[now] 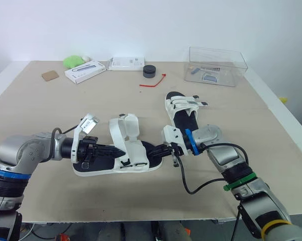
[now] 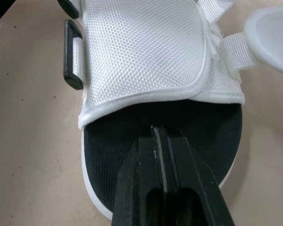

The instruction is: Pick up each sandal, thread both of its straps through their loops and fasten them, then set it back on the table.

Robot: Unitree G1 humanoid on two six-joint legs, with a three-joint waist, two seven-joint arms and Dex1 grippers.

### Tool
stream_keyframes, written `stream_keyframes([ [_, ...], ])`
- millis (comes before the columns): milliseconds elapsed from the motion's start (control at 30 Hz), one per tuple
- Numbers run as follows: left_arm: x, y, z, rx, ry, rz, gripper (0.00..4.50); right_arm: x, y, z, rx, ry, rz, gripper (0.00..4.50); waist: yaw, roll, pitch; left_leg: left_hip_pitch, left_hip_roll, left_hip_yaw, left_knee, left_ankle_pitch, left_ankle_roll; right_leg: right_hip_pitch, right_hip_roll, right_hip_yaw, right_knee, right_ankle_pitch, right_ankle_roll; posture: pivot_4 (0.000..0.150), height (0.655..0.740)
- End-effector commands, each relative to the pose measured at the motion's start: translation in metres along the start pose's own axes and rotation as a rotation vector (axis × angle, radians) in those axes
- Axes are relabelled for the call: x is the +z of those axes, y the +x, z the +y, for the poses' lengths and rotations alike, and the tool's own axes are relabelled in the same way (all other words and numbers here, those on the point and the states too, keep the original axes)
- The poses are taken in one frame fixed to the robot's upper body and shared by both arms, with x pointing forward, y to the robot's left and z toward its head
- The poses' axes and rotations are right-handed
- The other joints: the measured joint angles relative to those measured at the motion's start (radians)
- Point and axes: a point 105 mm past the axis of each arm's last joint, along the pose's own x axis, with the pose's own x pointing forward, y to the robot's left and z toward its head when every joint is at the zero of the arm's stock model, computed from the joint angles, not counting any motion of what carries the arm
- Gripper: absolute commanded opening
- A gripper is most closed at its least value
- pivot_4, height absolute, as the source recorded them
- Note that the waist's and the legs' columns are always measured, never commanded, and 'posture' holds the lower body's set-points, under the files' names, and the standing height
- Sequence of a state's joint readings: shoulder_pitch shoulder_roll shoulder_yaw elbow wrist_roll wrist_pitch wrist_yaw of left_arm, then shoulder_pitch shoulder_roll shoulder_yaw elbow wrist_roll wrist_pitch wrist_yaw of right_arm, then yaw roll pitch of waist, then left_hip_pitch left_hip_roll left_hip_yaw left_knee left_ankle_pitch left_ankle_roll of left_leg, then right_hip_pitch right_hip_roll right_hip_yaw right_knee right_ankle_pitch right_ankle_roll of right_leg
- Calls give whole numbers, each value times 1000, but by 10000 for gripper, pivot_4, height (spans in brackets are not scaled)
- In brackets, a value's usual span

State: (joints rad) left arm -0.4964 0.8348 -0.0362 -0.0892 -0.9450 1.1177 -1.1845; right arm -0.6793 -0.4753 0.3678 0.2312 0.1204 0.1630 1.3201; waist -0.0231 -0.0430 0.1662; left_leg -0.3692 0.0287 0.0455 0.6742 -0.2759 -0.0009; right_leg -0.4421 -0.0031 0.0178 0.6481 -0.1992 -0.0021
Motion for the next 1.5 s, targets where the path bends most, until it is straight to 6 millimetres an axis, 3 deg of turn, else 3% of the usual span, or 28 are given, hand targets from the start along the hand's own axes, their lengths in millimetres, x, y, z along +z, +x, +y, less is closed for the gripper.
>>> stream_keyframes([
  [33,8,-1,-7,-14,38,-14,586,-6,-3,-2,-19,1,32,0,0,0,0,0,0,0,0,0,0,0,0,0,0,0,0,1500,7400],
  [367,-3,1,-8,-17,15,36,586,-7,-4,0,-15,-4,38,0,0,0,0,0,0,0,0,0,0,0,0,0,0,0,0,1500,7400],
  [567,-18,2,3,41,43,100,586,-8,-4,1,-13,-5,42,0,0,0,0,0,0,-1,0,0,0,0,0,0,0,0,0,1500,7400],
  [667,-17,4,14,88,80,92,586,-7,-4,1,-12,-6,42,0,0,0,0,0,0,-1,0,0,0,0,0,0,0,0,0,1500,7400],
  [767,-9,7,9,61,106,67,586,-7,-4,1,-12,-7,41,0,0,0,0,0,0,-1,0,0,0,0,0,0,0,0,0,1500,7400],
  [900,-19,10,3,24,126,129,586,-8,-4,0,-13,-7,43,0,0,0,0,0,0,0,0,0,0,0,-1,0,0,0,0,1500,7400],
  [1133,-14,17,-12,-46,122,109,586,-8,-3,-1,-14,-7,43,0,0,0,0,0,0,-1,0,0,0,0,-1,0,0,0,1,1500,7400],
  [1400,-33,15,-1,21,111,180,586,-7,-1,-2,-17,-9,41,0,-1,0,0,0,0,-1,0,0,0,0,0,0,0,-1,0,1500,7400],
  [1500,-27,16,7,64,99,131,586,-8,-1,-1,-16,-9,41,0,0,0,0,0,0,-1,0,0,0,0,0,0,0,0,0,1500,7400],
])
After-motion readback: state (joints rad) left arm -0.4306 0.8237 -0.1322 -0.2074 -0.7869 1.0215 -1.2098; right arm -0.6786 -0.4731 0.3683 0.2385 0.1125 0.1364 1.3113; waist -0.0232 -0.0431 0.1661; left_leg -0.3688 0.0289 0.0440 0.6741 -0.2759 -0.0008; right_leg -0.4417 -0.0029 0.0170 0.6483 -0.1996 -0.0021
